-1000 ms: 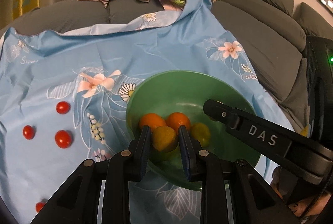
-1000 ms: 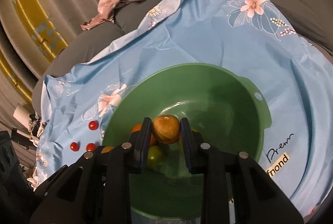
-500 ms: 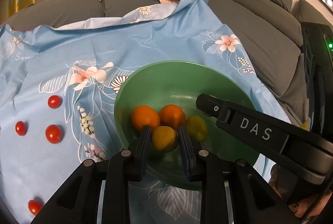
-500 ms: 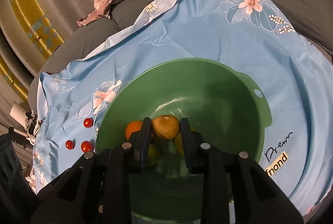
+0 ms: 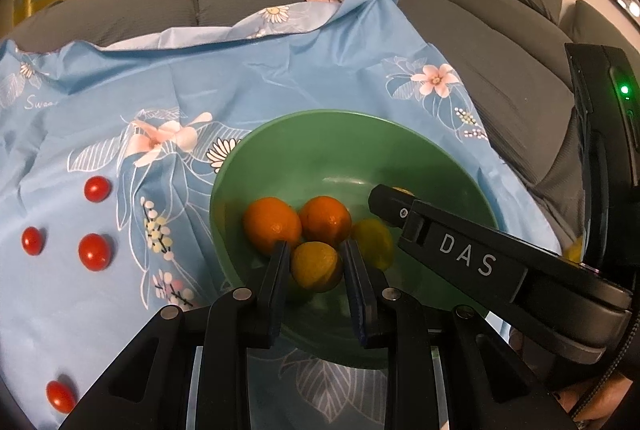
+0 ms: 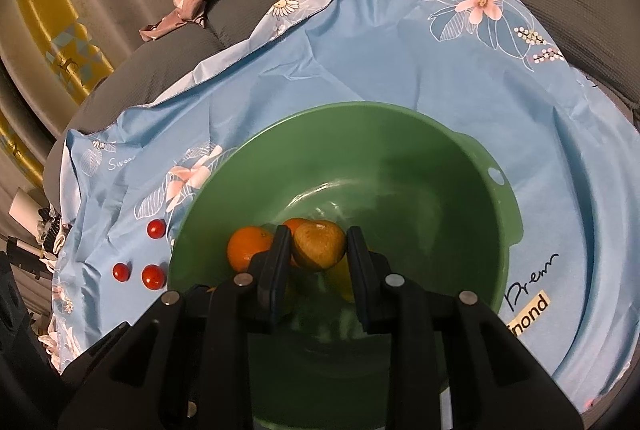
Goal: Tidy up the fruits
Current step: 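Open both grippers to release the small fruits into the bowl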
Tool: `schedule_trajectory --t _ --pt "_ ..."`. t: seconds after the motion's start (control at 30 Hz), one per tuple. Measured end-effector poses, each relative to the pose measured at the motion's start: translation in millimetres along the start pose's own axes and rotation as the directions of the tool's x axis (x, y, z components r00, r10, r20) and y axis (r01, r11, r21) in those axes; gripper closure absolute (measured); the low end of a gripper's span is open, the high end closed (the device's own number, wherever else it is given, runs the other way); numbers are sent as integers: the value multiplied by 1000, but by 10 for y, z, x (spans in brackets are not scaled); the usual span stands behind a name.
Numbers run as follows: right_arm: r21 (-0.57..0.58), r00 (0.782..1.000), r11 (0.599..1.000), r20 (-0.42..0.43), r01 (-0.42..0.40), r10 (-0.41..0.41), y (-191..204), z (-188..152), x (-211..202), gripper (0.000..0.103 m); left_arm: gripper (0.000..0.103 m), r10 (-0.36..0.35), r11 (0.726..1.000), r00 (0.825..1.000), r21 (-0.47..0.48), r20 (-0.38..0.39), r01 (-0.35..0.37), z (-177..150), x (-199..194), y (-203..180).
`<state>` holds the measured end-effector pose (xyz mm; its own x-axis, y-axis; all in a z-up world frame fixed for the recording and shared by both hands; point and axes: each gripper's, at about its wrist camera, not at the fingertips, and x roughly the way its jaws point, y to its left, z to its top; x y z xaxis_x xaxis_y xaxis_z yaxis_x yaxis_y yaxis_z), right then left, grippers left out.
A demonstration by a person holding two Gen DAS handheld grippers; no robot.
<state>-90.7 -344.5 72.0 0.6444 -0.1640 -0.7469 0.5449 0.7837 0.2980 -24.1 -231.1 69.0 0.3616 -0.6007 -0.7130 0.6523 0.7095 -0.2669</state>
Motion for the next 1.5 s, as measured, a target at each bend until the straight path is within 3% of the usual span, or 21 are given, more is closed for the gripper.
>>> schedule_trajectory --t 1.33,1.5 --pt "-34 999 999 -21 35 -36 39 -37 55 74 76 -8 1000 1000 -3 -15 8 -34 43 17" --pt "-33 1000 999 -6 11 -11 56 -30 13 57 71 4 1000 1000 -3 2 -4 -1 -102 1"
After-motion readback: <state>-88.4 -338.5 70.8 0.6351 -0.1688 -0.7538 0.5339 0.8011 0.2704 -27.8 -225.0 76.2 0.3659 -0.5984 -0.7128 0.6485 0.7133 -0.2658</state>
